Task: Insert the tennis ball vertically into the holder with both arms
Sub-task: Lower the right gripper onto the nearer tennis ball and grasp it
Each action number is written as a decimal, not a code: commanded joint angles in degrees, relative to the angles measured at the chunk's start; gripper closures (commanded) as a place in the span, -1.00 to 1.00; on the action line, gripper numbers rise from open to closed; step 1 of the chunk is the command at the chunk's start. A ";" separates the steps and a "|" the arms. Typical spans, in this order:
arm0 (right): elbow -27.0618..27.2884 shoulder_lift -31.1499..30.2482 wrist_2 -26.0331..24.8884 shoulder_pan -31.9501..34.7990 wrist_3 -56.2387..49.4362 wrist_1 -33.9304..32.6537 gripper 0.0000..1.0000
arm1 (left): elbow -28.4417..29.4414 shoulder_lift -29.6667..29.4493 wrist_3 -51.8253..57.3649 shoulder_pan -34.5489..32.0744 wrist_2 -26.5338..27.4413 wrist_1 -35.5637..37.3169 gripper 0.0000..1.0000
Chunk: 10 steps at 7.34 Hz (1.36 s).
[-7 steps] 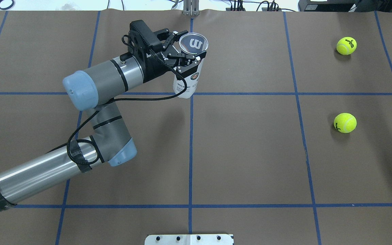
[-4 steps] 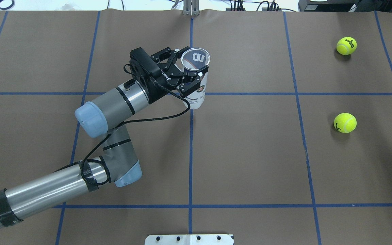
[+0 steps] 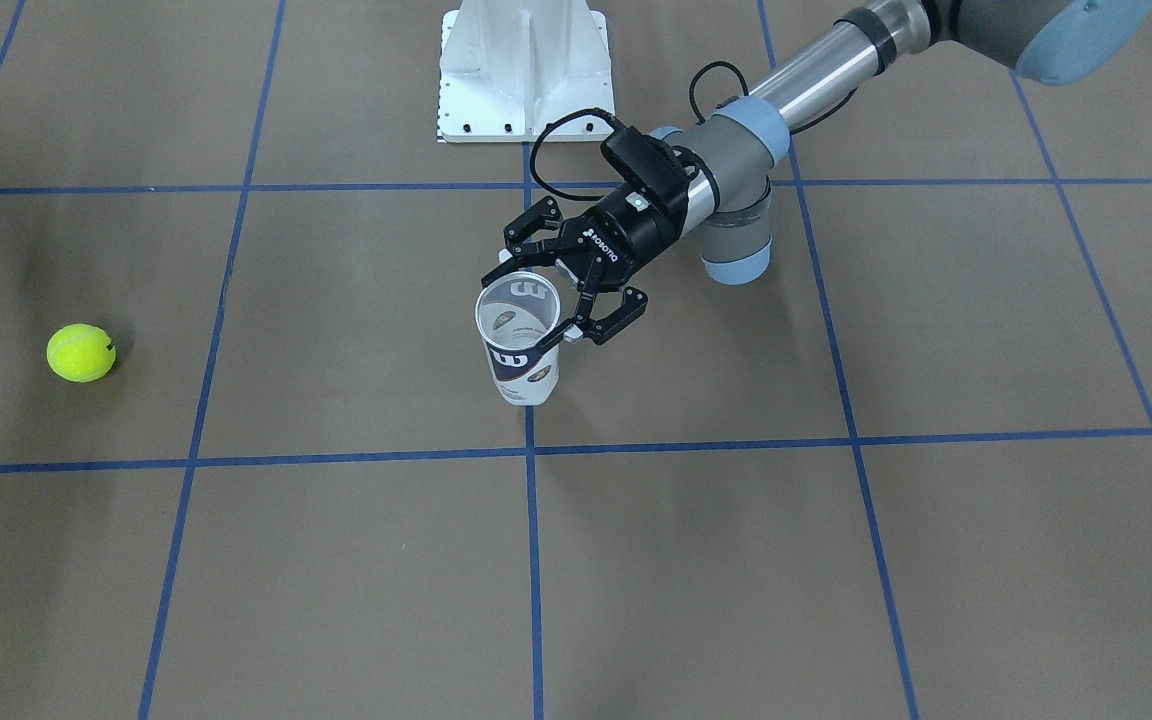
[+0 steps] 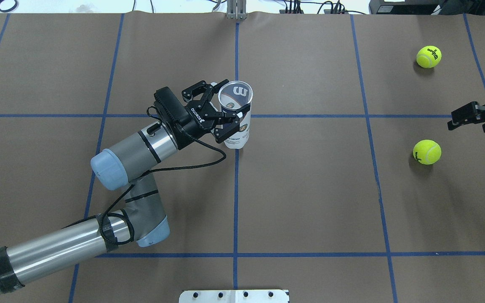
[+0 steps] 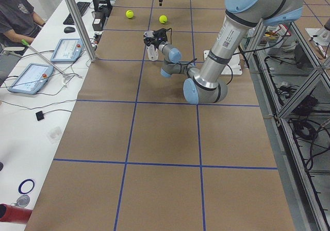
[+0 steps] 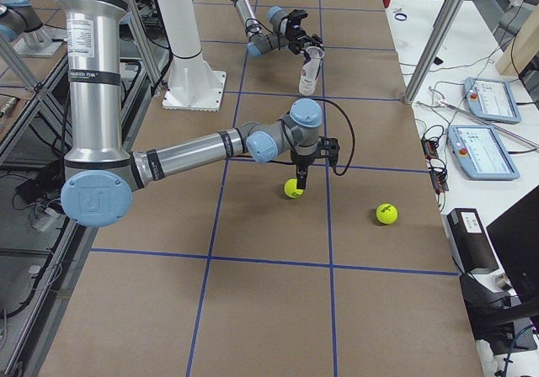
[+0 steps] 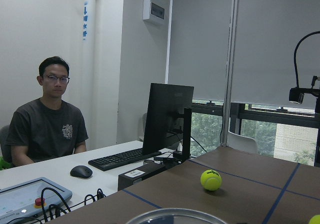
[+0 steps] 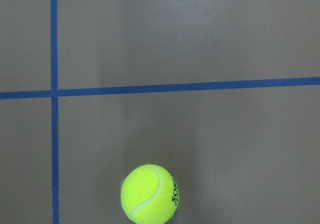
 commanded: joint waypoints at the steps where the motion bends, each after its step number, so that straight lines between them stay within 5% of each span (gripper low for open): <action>1: -0.15 0.95 -0.73 -3.01 3.73 -0.01 -0.98 | 0.69 0.05 0.62 0.59 0.01 -1.02 -0.63; 10: -7.26 3.16 -6.97 -11.63 3.75 0.17 -0.97 | 0.51 -0.04 0.62 0.86 0.01 -1.19 -0.64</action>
